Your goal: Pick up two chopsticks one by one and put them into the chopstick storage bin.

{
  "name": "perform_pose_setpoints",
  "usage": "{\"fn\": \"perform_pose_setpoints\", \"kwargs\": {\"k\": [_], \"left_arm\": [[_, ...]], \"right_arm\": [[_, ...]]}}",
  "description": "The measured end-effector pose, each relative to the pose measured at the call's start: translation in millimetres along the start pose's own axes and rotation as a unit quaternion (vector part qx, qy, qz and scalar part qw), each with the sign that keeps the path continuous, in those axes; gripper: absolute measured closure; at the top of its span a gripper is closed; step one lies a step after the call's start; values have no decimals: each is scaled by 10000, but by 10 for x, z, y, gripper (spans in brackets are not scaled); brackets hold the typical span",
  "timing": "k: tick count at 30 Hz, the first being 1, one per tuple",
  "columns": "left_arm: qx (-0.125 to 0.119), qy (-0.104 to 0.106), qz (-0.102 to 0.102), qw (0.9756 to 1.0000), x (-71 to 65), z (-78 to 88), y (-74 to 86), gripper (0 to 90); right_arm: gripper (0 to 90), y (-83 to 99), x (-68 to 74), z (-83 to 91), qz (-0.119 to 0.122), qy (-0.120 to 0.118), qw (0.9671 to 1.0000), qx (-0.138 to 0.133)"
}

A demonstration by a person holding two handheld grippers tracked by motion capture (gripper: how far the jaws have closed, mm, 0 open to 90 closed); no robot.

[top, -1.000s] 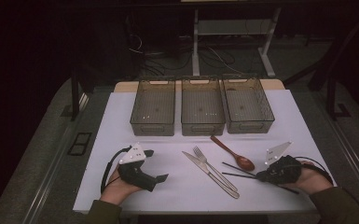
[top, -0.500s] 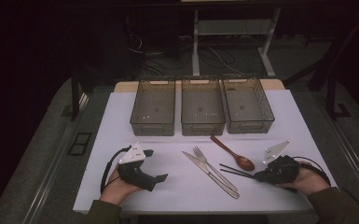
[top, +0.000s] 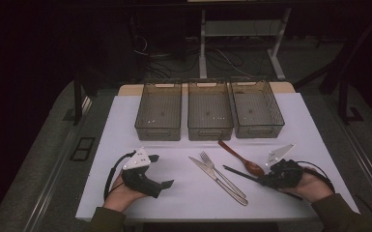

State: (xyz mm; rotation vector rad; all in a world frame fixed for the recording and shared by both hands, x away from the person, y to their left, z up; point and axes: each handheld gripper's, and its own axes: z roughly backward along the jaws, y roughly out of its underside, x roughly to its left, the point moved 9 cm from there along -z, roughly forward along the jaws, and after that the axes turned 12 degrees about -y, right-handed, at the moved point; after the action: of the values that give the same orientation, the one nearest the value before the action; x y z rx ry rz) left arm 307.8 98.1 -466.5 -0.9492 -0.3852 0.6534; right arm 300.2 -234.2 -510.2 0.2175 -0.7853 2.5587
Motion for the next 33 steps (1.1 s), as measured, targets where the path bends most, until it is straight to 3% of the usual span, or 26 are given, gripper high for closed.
{"fn": "perform_pose_setpoints", "kwargs": {"k": [3,7,10,16,26,33], "left_arm": [[-8,1,-5,10000,-2,2,-1,0],[-2,6,-3,10000,-1,1,0,0],[-11,6,0,10000,-3,2,-1,0],[-17,-2,22,10000,-2,4,0,0],[21,17,-22,10000,-7,1,9,0],[15,19,-15,10000,-16,-7,10,0]], "right_arm": [[847,-40,6,-24,-14,42,10000,-14],[823,-35,-10,-21,151,111,9998,-18],[743,-25,14,8,59,59,9999,-121],[679,92,22,158,-25,103,9994,-344],[721,447,54,340,-188,212,9978,-601],[767,426,49,275,-59,177,9978,-636]]}}
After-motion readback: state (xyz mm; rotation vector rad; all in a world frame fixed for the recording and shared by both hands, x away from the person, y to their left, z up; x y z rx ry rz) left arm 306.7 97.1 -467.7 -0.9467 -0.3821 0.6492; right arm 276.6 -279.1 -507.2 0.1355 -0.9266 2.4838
